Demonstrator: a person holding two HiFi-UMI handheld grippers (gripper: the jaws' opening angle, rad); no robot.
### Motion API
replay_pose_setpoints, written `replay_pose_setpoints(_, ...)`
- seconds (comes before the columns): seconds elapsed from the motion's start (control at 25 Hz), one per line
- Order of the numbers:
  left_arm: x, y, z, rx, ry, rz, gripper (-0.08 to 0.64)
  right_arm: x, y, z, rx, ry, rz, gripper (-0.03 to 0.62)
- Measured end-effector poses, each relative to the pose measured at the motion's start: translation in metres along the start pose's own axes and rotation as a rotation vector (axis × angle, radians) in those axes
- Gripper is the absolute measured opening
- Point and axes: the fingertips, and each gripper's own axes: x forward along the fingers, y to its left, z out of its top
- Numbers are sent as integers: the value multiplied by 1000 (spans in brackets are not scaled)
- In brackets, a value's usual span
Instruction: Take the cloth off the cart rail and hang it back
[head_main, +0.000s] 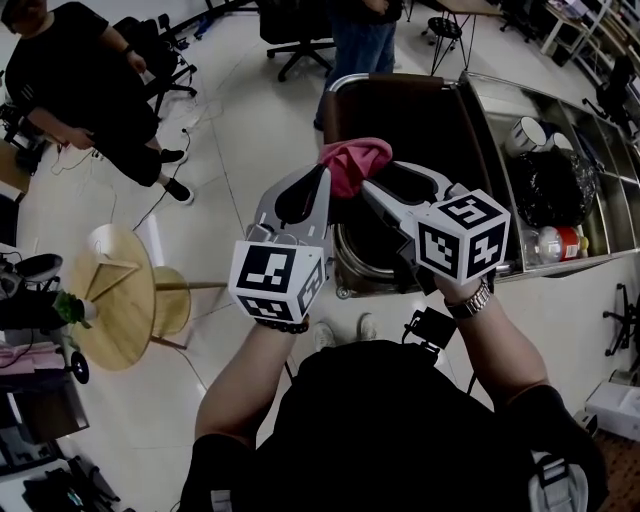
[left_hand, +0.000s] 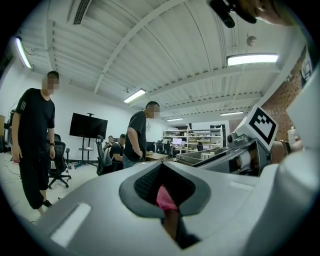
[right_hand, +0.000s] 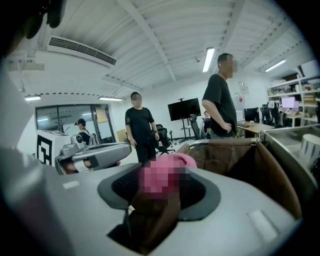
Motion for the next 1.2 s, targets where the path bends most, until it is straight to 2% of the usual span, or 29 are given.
replay_pose_setpoints(0.32,-9,-14,3,28,-20,84,3,-19,14,15,-80,-74,83,195)
replay_pose_setpoints(0.48,-16,-31,9,49,-39,133,3,-40,27,28,-141,-159,140,109)
replay_pose_setpoints(0.68,-32,-51,9,75,-55,174,3,-62,42,29,-187,-226,185,56)
replay_pose_setpoints(0.96,-61,-79,18,103,-79,155,3,-94,72,24,-217,-291,180,3)
replay_pose_setpoints(1.2,-104,-106,33,120,-104,96,3,-125,114,13,-230,-335,123,0)
